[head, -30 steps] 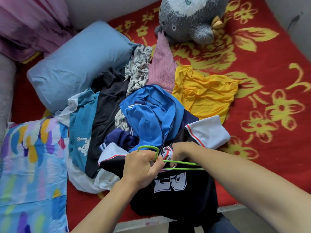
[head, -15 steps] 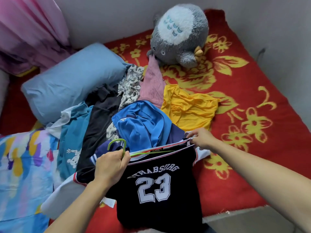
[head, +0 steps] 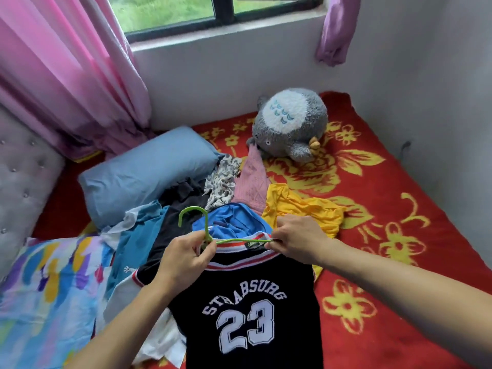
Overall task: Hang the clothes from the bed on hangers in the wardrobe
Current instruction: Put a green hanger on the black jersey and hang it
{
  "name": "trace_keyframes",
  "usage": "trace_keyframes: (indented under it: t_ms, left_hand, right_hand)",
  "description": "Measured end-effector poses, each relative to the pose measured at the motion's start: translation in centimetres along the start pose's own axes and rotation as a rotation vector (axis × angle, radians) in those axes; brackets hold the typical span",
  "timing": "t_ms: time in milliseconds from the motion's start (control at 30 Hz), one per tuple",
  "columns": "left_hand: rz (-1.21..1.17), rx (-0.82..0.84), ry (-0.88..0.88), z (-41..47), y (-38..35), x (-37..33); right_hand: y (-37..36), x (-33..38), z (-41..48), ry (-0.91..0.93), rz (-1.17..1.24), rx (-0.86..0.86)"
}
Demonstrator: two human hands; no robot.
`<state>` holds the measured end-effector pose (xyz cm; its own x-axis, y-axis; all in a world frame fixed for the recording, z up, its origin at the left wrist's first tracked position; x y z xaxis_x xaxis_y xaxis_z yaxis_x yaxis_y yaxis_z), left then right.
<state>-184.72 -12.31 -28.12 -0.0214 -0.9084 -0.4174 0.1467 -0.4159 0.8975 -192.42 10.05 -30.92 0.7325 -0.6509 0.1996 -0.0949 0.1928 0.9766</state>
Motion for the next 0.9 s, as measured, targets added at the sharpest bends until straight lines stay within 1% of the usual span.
trace_keyframes:
  t_ms: [67, 200, 267, 367, 433, 533, 667, 733, 833, 900]
  left_hand:
    - [0.021, -0.016, -0.003, -0.2, 2.3, 1.3]
    - [0.093, -0.098, 0.075, -2.0, 7.0, 4.2]
    - [0.104, -0.117, 0.076, -2.9, 8.0, 3.4]
    - [0.034, -0.179, 0.07, -3.9, 8.6, 1.3]
    - [-0.015, -0.218, 0.099, -4.7, 9.3, 1.1]
    - [-0.007, -0.258, 0.123, -6.7, 11.4, 2.0]
    - [0.023, -0.367, 0.189, -11.0, 15.7, 2.1]
    - [0.029, -0.397, 0.217, -12.9, 17.4, 1.7]
    - [0.037, -0.442, 0.255, -16.4, 20.2, 1.4]
    - [0.079, -0.474, 0.281, -19.8, 22.4, 1.1]
  right_hand:
    - [2.1, -0.8, 0.3, 0.009, 0.021, -0.116]
    - [7.3, -2.5, 1.1, -0.023, 0.068, -0.289]
    - [9.4, -1.6, 1.7, 0.022, 0.101, -0.318]
    - [11.4, 1.3, 2.6, 0.114, 0.19, -0.342]
    - [12.1, 3.1, 3.3, 0.13, 0.335, -0.289]
    - [13.0, 5.6, 3.9, 0.189, 0.538, -0.165]
    - [15.4, 8.1, 4.3, 0.197, 0.774, -0.127]
    - [16.4, 11.1, 4.4, 0.218, 0.825, -0.099]
    - [18.2, 17.3, 3.9, 0.314, 0.834, -0.036]
    - [19.6, 21.6, 2.8, 0.363, 0.884, 0.066]
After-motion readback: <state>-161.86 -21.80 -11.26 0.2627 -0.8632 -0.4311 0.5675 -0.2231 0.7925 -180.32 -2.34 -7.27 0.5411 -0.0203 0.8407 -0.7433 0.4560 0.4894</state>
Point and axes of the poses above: each hand's wrist, its own z-axis towards the middle knuckle, its own y-axis out of the back of the hand, x = y × z, the point moved 6 cm from there along z, towards the middle knuckle, and after that the axes turned 10 degrees about z, right-handed, at the moved point
